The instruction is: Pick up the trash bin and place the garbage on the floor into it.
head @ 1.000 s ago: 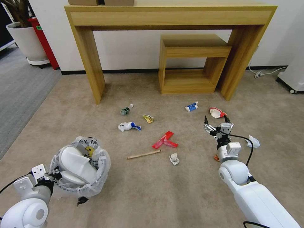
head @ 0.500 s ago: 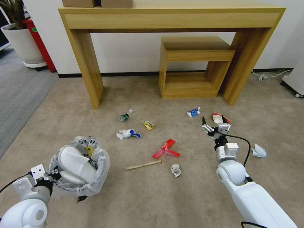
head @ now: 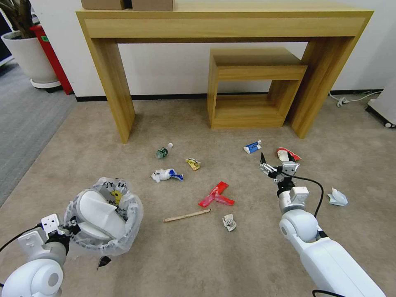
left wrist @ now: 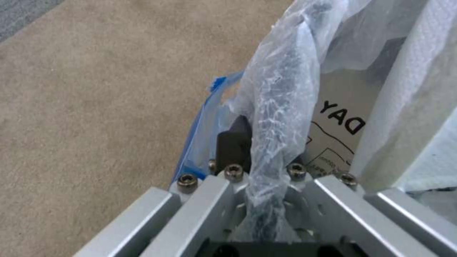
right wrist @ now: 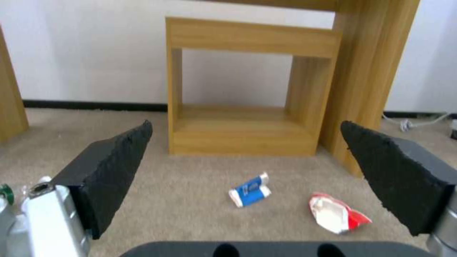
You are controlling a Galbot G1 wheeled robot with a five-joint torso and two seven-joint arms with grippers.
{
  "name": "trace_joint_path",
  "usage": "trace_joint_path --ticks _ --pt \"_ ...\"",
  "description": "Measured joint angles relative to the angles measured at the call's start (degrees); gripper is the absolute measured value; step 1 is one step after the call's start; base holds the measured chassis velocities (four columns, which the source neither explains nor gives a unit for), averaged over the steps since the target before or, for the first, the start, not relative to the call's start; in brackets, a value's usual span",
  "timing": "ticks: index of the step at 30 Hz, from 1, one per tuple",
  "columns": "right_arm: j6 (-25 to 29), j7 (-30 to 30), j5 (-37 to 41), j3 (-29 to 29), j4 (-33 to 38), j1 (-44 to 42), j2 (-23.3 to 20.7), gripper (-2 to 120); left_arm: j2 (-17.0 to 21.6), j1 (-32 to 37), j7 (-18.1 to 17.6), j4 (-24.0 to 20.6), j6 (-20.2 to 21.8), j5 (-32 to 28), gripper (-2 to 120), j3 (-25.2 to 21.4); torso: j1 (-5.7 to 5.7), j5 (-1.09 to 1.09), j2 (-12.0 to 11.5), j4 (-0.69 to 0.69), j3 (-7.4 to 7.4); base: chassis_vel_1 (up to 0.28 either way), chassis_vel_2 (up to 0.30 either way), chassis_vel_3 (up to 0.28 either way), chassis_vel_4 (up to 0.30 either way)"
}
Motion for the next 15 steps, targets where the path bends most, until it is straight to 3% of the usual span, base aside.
trace_joint_path --ticks 7,9,10,11,14,15 --pt "-6.5 2.69 6.33 -1.77 2.72 -0.55 -1.44 100 -0.77 0.21 0.24 -0.17 -1.2 1.11 0 0.62 0.0 0.0 0.0 0.0 0.0 0.0 0.0 0.0 0.0" --pt "-9.89 5.06 10.56 -3.12 3.48 -0.56 -1.92 100 -1.07 0.23 0.22 -0.17 -1.42 1.22 0 0.71 0.0 0.0 0.0 0.0 0.0 0.0 0.0 0.0 0.0" --pt "-14.16 7.88 17.0 -4.53 4.37 -0.41 -2.71 100 -1.26 0.22 0.19 -0.16 -1.78 1.3 0 0.71 0.0 0.01 0.0 0.0 0.0 0.0 0.0 0.0 0.0" --pt "-14.16 7.88 17.0 -4.53 4.37 -0.41 -2.71 100 -1.26 0.22 0.19 -0.16 -1.78 1.3 0 0.71 0.0 0.01 0.0 0.0 0.0 0.0 0.0 0.0 0.0" --pt "-23.35 15.15 30.64 -8.02 5.03 0.95 -4.48 100 -1.63 0.05 0.18 0.01 -2.56 1.65 0 0.71 0.0 0.0 0.0 0.0 0.0 0.0 0.0 0.0 0.0" --pt "-23.35 15.15 30.64 -8.02 5.03 0.95 -4.48 100 -1.63 0.05 0.18 0.01 -2.56 1.65 0 0.71 0.0 0.0 0.0 0.0 0.0 0.0 0.0 0.0 0.0"
